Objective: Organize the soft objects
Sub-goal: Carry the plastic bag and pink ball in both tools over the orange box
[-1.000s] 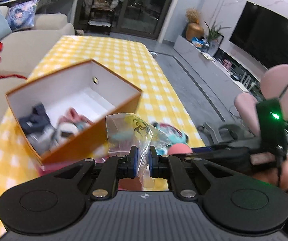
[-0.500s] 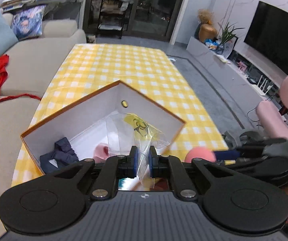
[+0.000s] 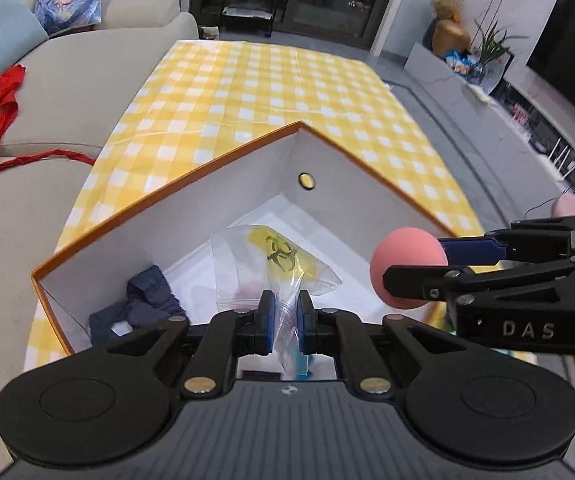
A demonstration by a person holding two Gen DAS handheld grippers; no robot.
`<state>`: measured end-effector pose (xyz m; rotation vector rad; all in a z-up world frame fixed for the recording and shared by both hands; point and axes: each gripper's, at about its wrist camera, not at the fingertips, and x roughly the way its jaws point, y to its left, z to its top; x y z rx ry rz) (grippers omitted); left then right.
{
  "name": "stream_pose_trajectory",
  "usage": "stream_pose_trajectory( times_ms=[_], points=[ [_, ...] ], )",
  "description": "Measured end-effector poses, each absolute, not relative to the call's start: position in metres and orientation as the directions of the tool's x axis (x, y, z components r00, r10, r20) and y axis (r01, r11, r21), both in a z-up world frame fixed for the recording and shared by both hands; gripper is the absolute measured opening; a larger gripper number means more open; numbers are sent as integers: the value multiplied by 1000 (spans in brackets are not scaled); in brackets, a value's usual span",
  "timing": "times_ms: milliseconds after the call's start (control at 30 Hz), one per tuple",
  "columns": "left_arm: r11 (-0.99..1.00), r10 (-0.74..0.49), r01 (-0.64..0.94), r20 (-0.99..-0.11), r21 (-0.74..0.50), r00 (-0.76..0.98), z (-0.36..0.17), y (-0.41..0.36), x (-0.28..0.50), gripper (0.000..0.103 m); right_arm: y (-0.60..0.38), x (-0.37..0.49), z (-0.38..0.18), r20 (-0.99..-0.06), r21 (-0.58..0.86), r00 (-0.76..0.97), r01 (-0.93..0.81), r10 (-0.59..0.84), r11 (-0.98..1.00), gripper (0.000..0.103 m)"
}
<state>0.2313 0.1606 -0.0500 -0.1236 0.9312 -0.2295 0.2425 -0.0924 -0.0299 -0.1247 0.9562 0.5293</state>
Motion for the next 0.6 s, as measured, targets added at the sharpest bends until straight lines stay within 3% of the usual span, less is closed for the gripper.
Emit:
stream_pose_trajectory(
  times_ms=[600],
  points=[
    [974, -221, 68, -831, -217, 511, -87, 188, 274, 13, -36, 308, -82, -882, 94, 381, -436, 278, 895, 46]
  ],
)
